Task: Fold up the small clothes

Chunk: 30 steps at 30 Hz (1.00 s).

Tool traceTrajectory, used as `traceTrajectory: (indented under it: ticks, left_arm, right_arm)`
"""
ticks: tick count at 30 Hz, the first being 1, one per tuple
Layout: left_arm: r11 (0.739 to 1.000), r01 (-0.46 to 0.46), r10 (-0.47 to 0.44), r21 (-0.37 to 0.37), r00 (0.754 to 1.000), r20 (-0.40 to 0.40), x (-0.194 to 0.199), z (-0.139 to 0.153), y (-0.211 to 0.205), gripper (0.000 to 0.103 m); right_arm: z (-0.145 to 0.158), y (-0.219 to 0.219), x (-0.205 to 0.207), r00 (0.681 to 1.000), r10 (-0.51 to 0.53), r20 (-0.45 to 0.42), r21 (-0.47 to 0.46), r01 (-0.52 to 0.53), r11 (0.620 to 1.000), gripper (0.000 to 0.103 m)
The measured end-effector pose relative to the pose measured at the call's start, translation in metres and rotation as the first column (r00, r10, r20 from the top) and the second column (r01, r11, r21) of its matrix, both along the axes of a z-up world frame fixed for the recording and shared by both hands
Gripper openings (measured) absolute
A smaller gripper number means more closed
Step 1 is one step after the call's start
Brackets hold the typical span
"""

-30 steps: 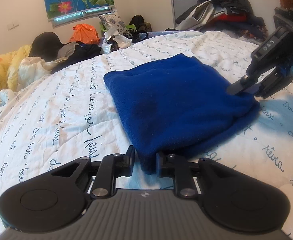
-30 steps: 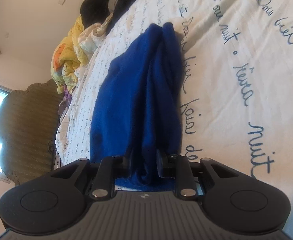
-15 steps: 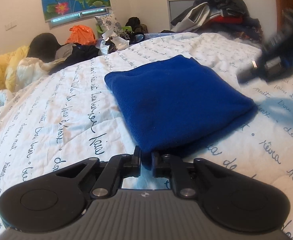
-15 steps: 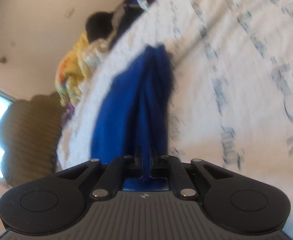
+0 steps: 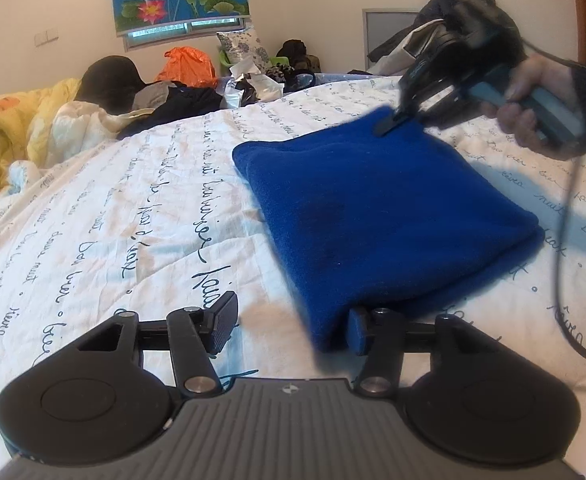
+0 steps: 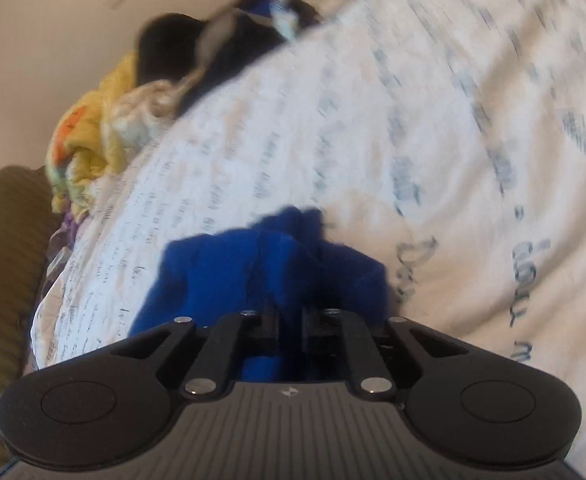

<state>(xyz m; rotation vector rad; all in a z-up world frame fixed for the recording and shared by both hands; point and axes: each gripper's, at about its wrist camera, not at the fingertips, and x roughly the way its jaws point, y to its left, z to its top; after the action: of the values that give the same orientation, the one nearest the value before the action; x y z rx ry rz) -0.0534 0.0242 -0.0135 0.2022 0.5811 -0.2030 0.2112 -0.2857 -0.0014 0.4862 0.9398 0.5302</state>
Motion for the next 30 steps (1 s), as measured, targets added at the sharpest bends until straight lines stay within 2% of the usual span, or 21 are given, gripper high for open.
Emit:
traceTrajectory:
  ticks: [1, 3, 5, 6, 7, 8, 9, 10, 11, 13, 15, 16, 17, 18, 19, 20, 22, 25, 27, 29, 30]
  left_arm:
    - [1.0, -0.004, 0.004, -0.011, 1.0, -0.004, 0.001, 0.0, 0.001, 0.055]
    - [0.999, -0.007, 0.007, -0.031, 1.0, -0.011, 0.001, 0.0, 0.002, 0.055]
    - [0.998, 0.02, -0.021, -0.062, 1.0, -0.023, 0.001, 0.002, 0.007, 0.055]
    - [0.995, 0.037, -0.041, -0.095, 0.998, -0.037, -0.001, 0.005, 0.011, 0.055]
    - [0.987, 0.05, -0.059, -0.152, 0.997, -0.055, -0.003, 0.01, 0.017, 0.055]
    - [0.968, 0.058, -0.078, -0.245, 0.994, -0.072, -0.006, 0.016, 0.027, 0.062]
    - [0.941, 0.054, -0.089, -0.334, 0.992, -0.093, -0.006, 0.021, 0.036, 0.076]
    - [0.903, 0.031, -0.092, -0.428, 0.988, -0.122, -0.003, 0.023, 0.046, 0.082]
    - [0.863, 0.002, -0.093, -0.504, 0.983, -0.156, 0.003, 0.022, 0.053, 0.086]
    - [0.805, -0.068, -0.084, -0.59, 0.97, -0.227, 0.022, 0.015, 0.059, 0.083]
    - [0.79, -0.126, -0.076, -0.6, 0.951, -0.3, 0.044, 0.005, 0.052, 0.073]
    - [0.798, -0.121, -0.07, -0.591, 0.955, -0.289, 0.052, 0.006, 0.045, 0.07]
    - [0.804, -0.117, -0.079, -0.583, 0.951, -0.3, 0.06, 0.006, 0.039, 0.054]
    - [0.809, -0.126, -0.092, -0.574, 0.937, -0.336, 0.068, 0.006, 0.032, 0.013]
    - [0.821, -0.142, -0.087, -0.554, 0.927, -0.366, 0.073, 0.006, 0.028, 0.011]
    - [0.834, -0.137, -0.079, -0.534, 0.929, -0.362, 0.073, 0.011, 0.025, 0.01]
    - [0.879, -0.081, -0.089, -0.469, 0.94, -0.328, 0.062, 0.024, 0.022, 0.01]
    - [0.949, -0.041, -0.061, -0.313, 0.949, -0.31, 0.05, 0.019, 0.02, 0.025]
    - [0.959, -0.033, -0.044, -0.282, 0.964, -0.262, 0.042, 0.021, 0.02, 0.04]
    - [0.966, -0.016, -0.029, -0.257, 0.985, -0.17, 0.03, 0.036, 0.016, 0.054]
    - [0.967, 0.022, -0.05, -0.252, 0.993, -0.104, 0.023, 0.046, 0.01, 0.06]
  right_arm:
    - [0.0, -0.009, -0.007, 0.999, -0.015, 0.03, 0.02, 0.014, 1.0, 0.009]
    - [-0.031, -0.027, -0.01, 0.997, -0.06, -0.037, 0.064, 0.063, 0.996, 0.008]
    - [-0.039, -0.04, -0.017, 0.995, -0.09, -0.041, 0.154, 0.095, 0.983, 0.012]
    - [-0.036, -0.042, -0.02, 0.992, -0.116, -0.054, 0.168, 0.123, 0.978, 0.018]
    - [-0.029, -0.047, -0.026, 0.987, -0.145, -0.072, 0.183, 0.156, 0.971, 0.03]
    - [-0.022, -0.053, -0.036, 0.986, -0.156, -0.062, 0.211, 0.166, 0.963, 0.039]
    - [-0.018, -0.059, -0.048, 0.986, -0.16, -0.036, 0.246, 0.164, 0.955, 0.07]
    - [-0.013, -0.064, -0.062, 0.987, -0.16, -0.016, 0.265, 0.159, 0.951, 0.095]
    - [-0.013, -0.064, -0.071, 0.989, -0.146, -0.015, 0.255, 0.145, 0.956, 0.097]
    - [-0.016, -0.056, -0.081, 0.995, -0.089, -0.051, 0.225, 0.098, 0.969, 0.097]
    - [-0.024, -0.044, -0.088, 0.995, -0.025, -0.094, 0.211, 0.044, 0.977, 0.096]
    - [-0.024, -0.037, -0.095, 0.996, 0.008, -0.093, 0.193, 0.01, 0.981, 0.094]
    - [-0.024, -0.029, -0.101, 0.998, 0.025, -0.051, 0.168, -0.016, 0.986, 0.094]
    - [-0.022, -0.018, -0.104, 0.998, 0.053, -0.015, 0.119, -0.051, 0.992, 0.082]
    - [-0.017, -0.007, -0.106, 0.997, 0.081, -0.015, 0.066, -0.08, 0.995, 0.02]
    - [-0.017, -0.001, -0.106, 0.994, 0.098, -0.05, 0.033, -0.096, 0.995, 0.018]
    - [-0.007, -0.002, -0.115, 0.992, 0.124, -0.016, 0.023, -0.124, 0.992, 0.018]
    - [-0.011, -0.011, -0.128, 0.991, 0.132, -0.017, -0.012, -0.133, 0.991, 0.02]
    - [-0.021, -0.016, -0.13, 0.992, 0.122, -0.012, 0.014, -0.122, 0.992, 0.025]
    - [-0.009, -0.018, -0.121, 0.994, 0.086, -0.066, 0.024, -0.084, 0.996, 0.036]
    - [0.004, -0.02, -0.119, 0.998, 0.053, -0.032, 0.023, -0.052, 0.998, 0.043]
